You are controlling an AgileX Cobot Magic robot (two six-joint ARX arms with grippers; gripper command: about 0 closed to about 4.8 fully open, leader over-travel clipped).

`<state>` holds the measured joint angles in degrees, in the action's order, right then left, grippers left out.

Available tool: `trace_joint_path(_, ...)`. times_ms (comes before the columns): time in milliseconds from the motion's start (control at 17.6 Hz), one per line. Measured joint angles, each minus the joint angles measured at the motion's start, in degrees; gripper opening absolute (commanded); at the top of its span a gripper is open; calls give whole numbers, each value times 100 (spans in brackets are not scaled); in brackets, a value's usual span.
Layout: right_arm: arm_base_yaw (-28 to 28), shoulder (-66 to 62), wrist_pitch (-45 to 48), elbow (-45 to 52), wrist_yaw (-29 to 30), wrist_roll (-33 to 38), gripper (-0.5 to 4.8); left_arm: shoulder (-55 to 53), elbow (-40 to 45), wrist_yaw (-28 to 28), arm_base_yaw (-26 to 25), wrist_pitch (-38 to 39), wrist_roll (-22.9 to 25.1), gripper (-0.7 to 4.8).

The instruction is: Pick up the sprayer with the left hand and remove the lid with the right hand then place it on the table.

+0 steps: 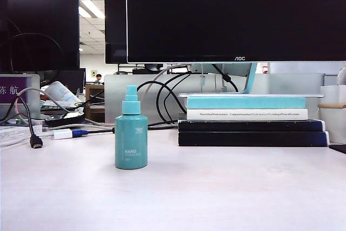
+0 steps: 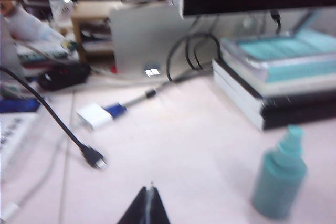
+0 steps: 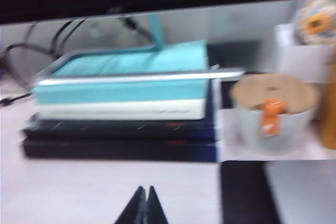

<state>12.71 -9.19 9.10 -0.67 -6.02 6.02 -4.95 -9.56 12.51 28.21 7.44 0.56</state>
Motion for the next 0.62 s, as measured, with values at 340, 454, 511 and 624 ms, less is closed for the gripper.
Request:
trace_joint_path(340,-514,155,-146,0,98,0,14,0,494,-223,-1408,-931,-2,-5)
trace_joint_path(454,-514,195,-225,0,188,0,13,0,678,-227,-1499,-1224,-2,-5)
trace_joint_path(511,-516,291,-258,0,219,-2,13,2,815,-225,-1530,-1558,-2,-5)
trace_joint_path(624,-516,439,-267,0,319,-2,13,103,920,-227,-1530,-1751,-4,-5)
